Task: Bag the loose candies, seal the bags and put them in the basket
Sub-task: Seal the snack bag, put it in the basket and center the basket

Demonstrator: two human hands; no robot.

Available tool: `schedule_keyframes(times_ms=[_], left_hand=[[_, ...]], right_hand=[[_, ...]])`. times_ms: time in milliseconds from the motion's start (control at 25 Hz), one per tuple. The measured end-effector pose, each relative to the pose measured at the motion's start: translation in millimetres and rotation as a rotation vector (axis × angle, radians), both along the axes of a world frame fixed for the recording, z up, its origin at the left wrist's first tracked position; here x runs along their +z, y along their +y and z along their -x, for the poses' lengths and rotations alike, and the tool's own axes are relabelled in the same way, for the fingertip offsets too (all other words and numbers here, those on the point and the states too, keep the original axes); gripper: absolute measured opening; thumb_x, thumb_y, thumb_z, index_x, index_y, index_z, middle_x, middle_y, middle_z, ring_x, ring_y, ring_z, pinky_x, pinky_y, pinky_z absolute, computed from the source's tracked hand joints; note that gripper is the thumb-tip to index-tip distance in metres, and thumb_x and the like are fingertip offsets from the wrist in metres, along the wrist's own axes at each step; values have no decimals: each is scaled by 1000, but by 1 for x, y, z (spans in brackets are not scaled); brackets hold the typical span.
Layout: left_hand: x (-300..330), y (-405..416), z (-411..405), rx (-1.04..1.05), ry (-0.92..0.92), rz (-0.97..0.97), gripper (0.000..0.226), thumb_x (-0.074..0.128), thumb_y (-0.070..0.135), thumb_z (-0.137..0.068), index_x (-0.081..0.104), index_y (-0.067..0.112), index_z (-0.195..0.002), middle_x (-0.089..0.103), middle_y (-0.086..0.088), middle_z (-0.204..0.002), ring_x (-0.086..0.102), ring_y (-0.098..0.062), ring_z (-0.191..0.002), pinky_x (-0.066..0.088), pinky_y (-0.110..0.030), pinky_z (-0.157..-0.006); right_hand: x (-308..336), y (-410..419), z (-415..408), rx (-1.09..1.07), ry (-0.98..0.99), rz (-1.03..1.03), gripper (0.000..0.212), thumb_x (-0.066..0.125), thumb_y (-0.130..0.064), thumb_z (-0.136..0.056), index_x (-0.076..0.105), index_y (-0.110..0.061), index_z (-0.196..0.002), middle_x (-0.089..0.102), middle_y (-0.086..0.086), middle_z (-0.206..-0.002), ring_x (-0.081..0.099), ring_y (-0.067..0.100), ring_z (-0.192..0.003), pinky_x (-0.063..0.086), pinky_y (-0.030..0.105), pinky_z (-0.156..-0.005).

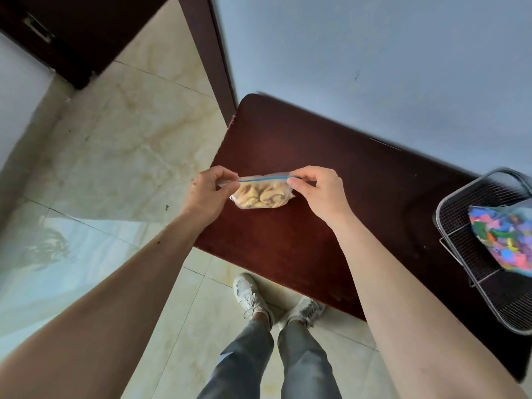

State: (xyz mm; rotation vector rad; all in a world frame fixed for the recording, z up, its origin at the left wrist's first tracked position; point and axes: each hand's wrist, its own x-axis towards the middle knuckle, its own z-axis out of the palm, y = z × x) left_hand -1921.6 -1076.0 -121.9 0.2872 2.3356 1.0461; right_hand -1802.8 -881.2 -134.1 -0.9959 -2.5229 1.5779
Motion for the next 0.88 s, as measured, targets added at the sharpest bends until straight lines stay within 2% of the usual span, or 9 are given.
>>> schedule_keyframes(times_ms=[80,160,200,360,480,600,720,800,880], left_hand=[[2,5,2,49,-28,-4,6,68,18,-88,72,20,-91,70,8,-87,62,-7,-75,51,-26,-74],[5,12,3,58,-13,37,6,66,24,-89,72,21,-87,63,10,-72,49,-4,-57,39,-22,-55],[6,16,2,51,-2,54,7,66,25,-89,71,22,-86,58,11,-67,43,-4,-53,34,-22,-52],[10,37,-5,11,-1,42,10,64,26,-90,68,26,-80,55,12,-66,45,-5,-60,36,-21,-58],[14,59,-13,-45,7,24,12,64,27,-90,66,30,-78,58,11,-68,48,-6,-63,39,-23,-61],[21,86,-25,-111,26,9,10,63,25,-91,68,22,-85,58,11,-68,50,-4,-61,39,-22,-60],[29,121,-46,-191,30,-25,9,62,23,-92,67,21,-85,60,13,-69,53,-2,-64,40,-19,-63],[33,145,-62,-241,13,-52,9,62,23,-92,67,21,-84,61,12,-71,54,-3,-66,44,-23,-66],[37,167,-76,-272,-8,-77,9,62,23,-91,66,22,-83,62,10,-71,55,-7,-67,50,-34,-72]], right_hand=[[-2,4,-3,-13,-6,-4,12,65,-24,-88,74,-17,-94,73,-5,-88,64,5,-81,42,7,-67],[-2,7,-5,-23,-16,4,13,63,-25,-90,72,-16,-93,72,-5,-88,62,2,-78,40,5,-65],[-1,10,-8,-21,-22,3,14,62,-25,-91,71,-15,-94,71,-5,-89,61,1,-78,40,4,-65],[4,25,-21,-31,-40,-5,15,56,-27,-94,67,-15,-93,68,-6,-92,58,2,-79,39,5,-64],[8,41,-38,-71,-50,-32,16,53,-28,-95,64,-16,-93,67,-5,-92,57,4,-79,40,12,-65],[14,57,-61,-130,-37,-41,16,52,-28,-95,62,-16,-92,65,-4,-90,56,3,-77,41,20,-66],[20,76,-93,-233,-11,-31,15,51,-28,-96,61,-16,-92,65,-5,-89,58,10,-81,44,30,-74],[25,91,-117,-298,7,-34,15,51,-28,-96,60,-16,-94,66,-6,-90,60,11,-83,45,31,-76],[29,103,-139,-329,25,-50,16,50,-27,-97,60,-14,-96,64,-7,-88,58,4,-79,43,28,-73]])
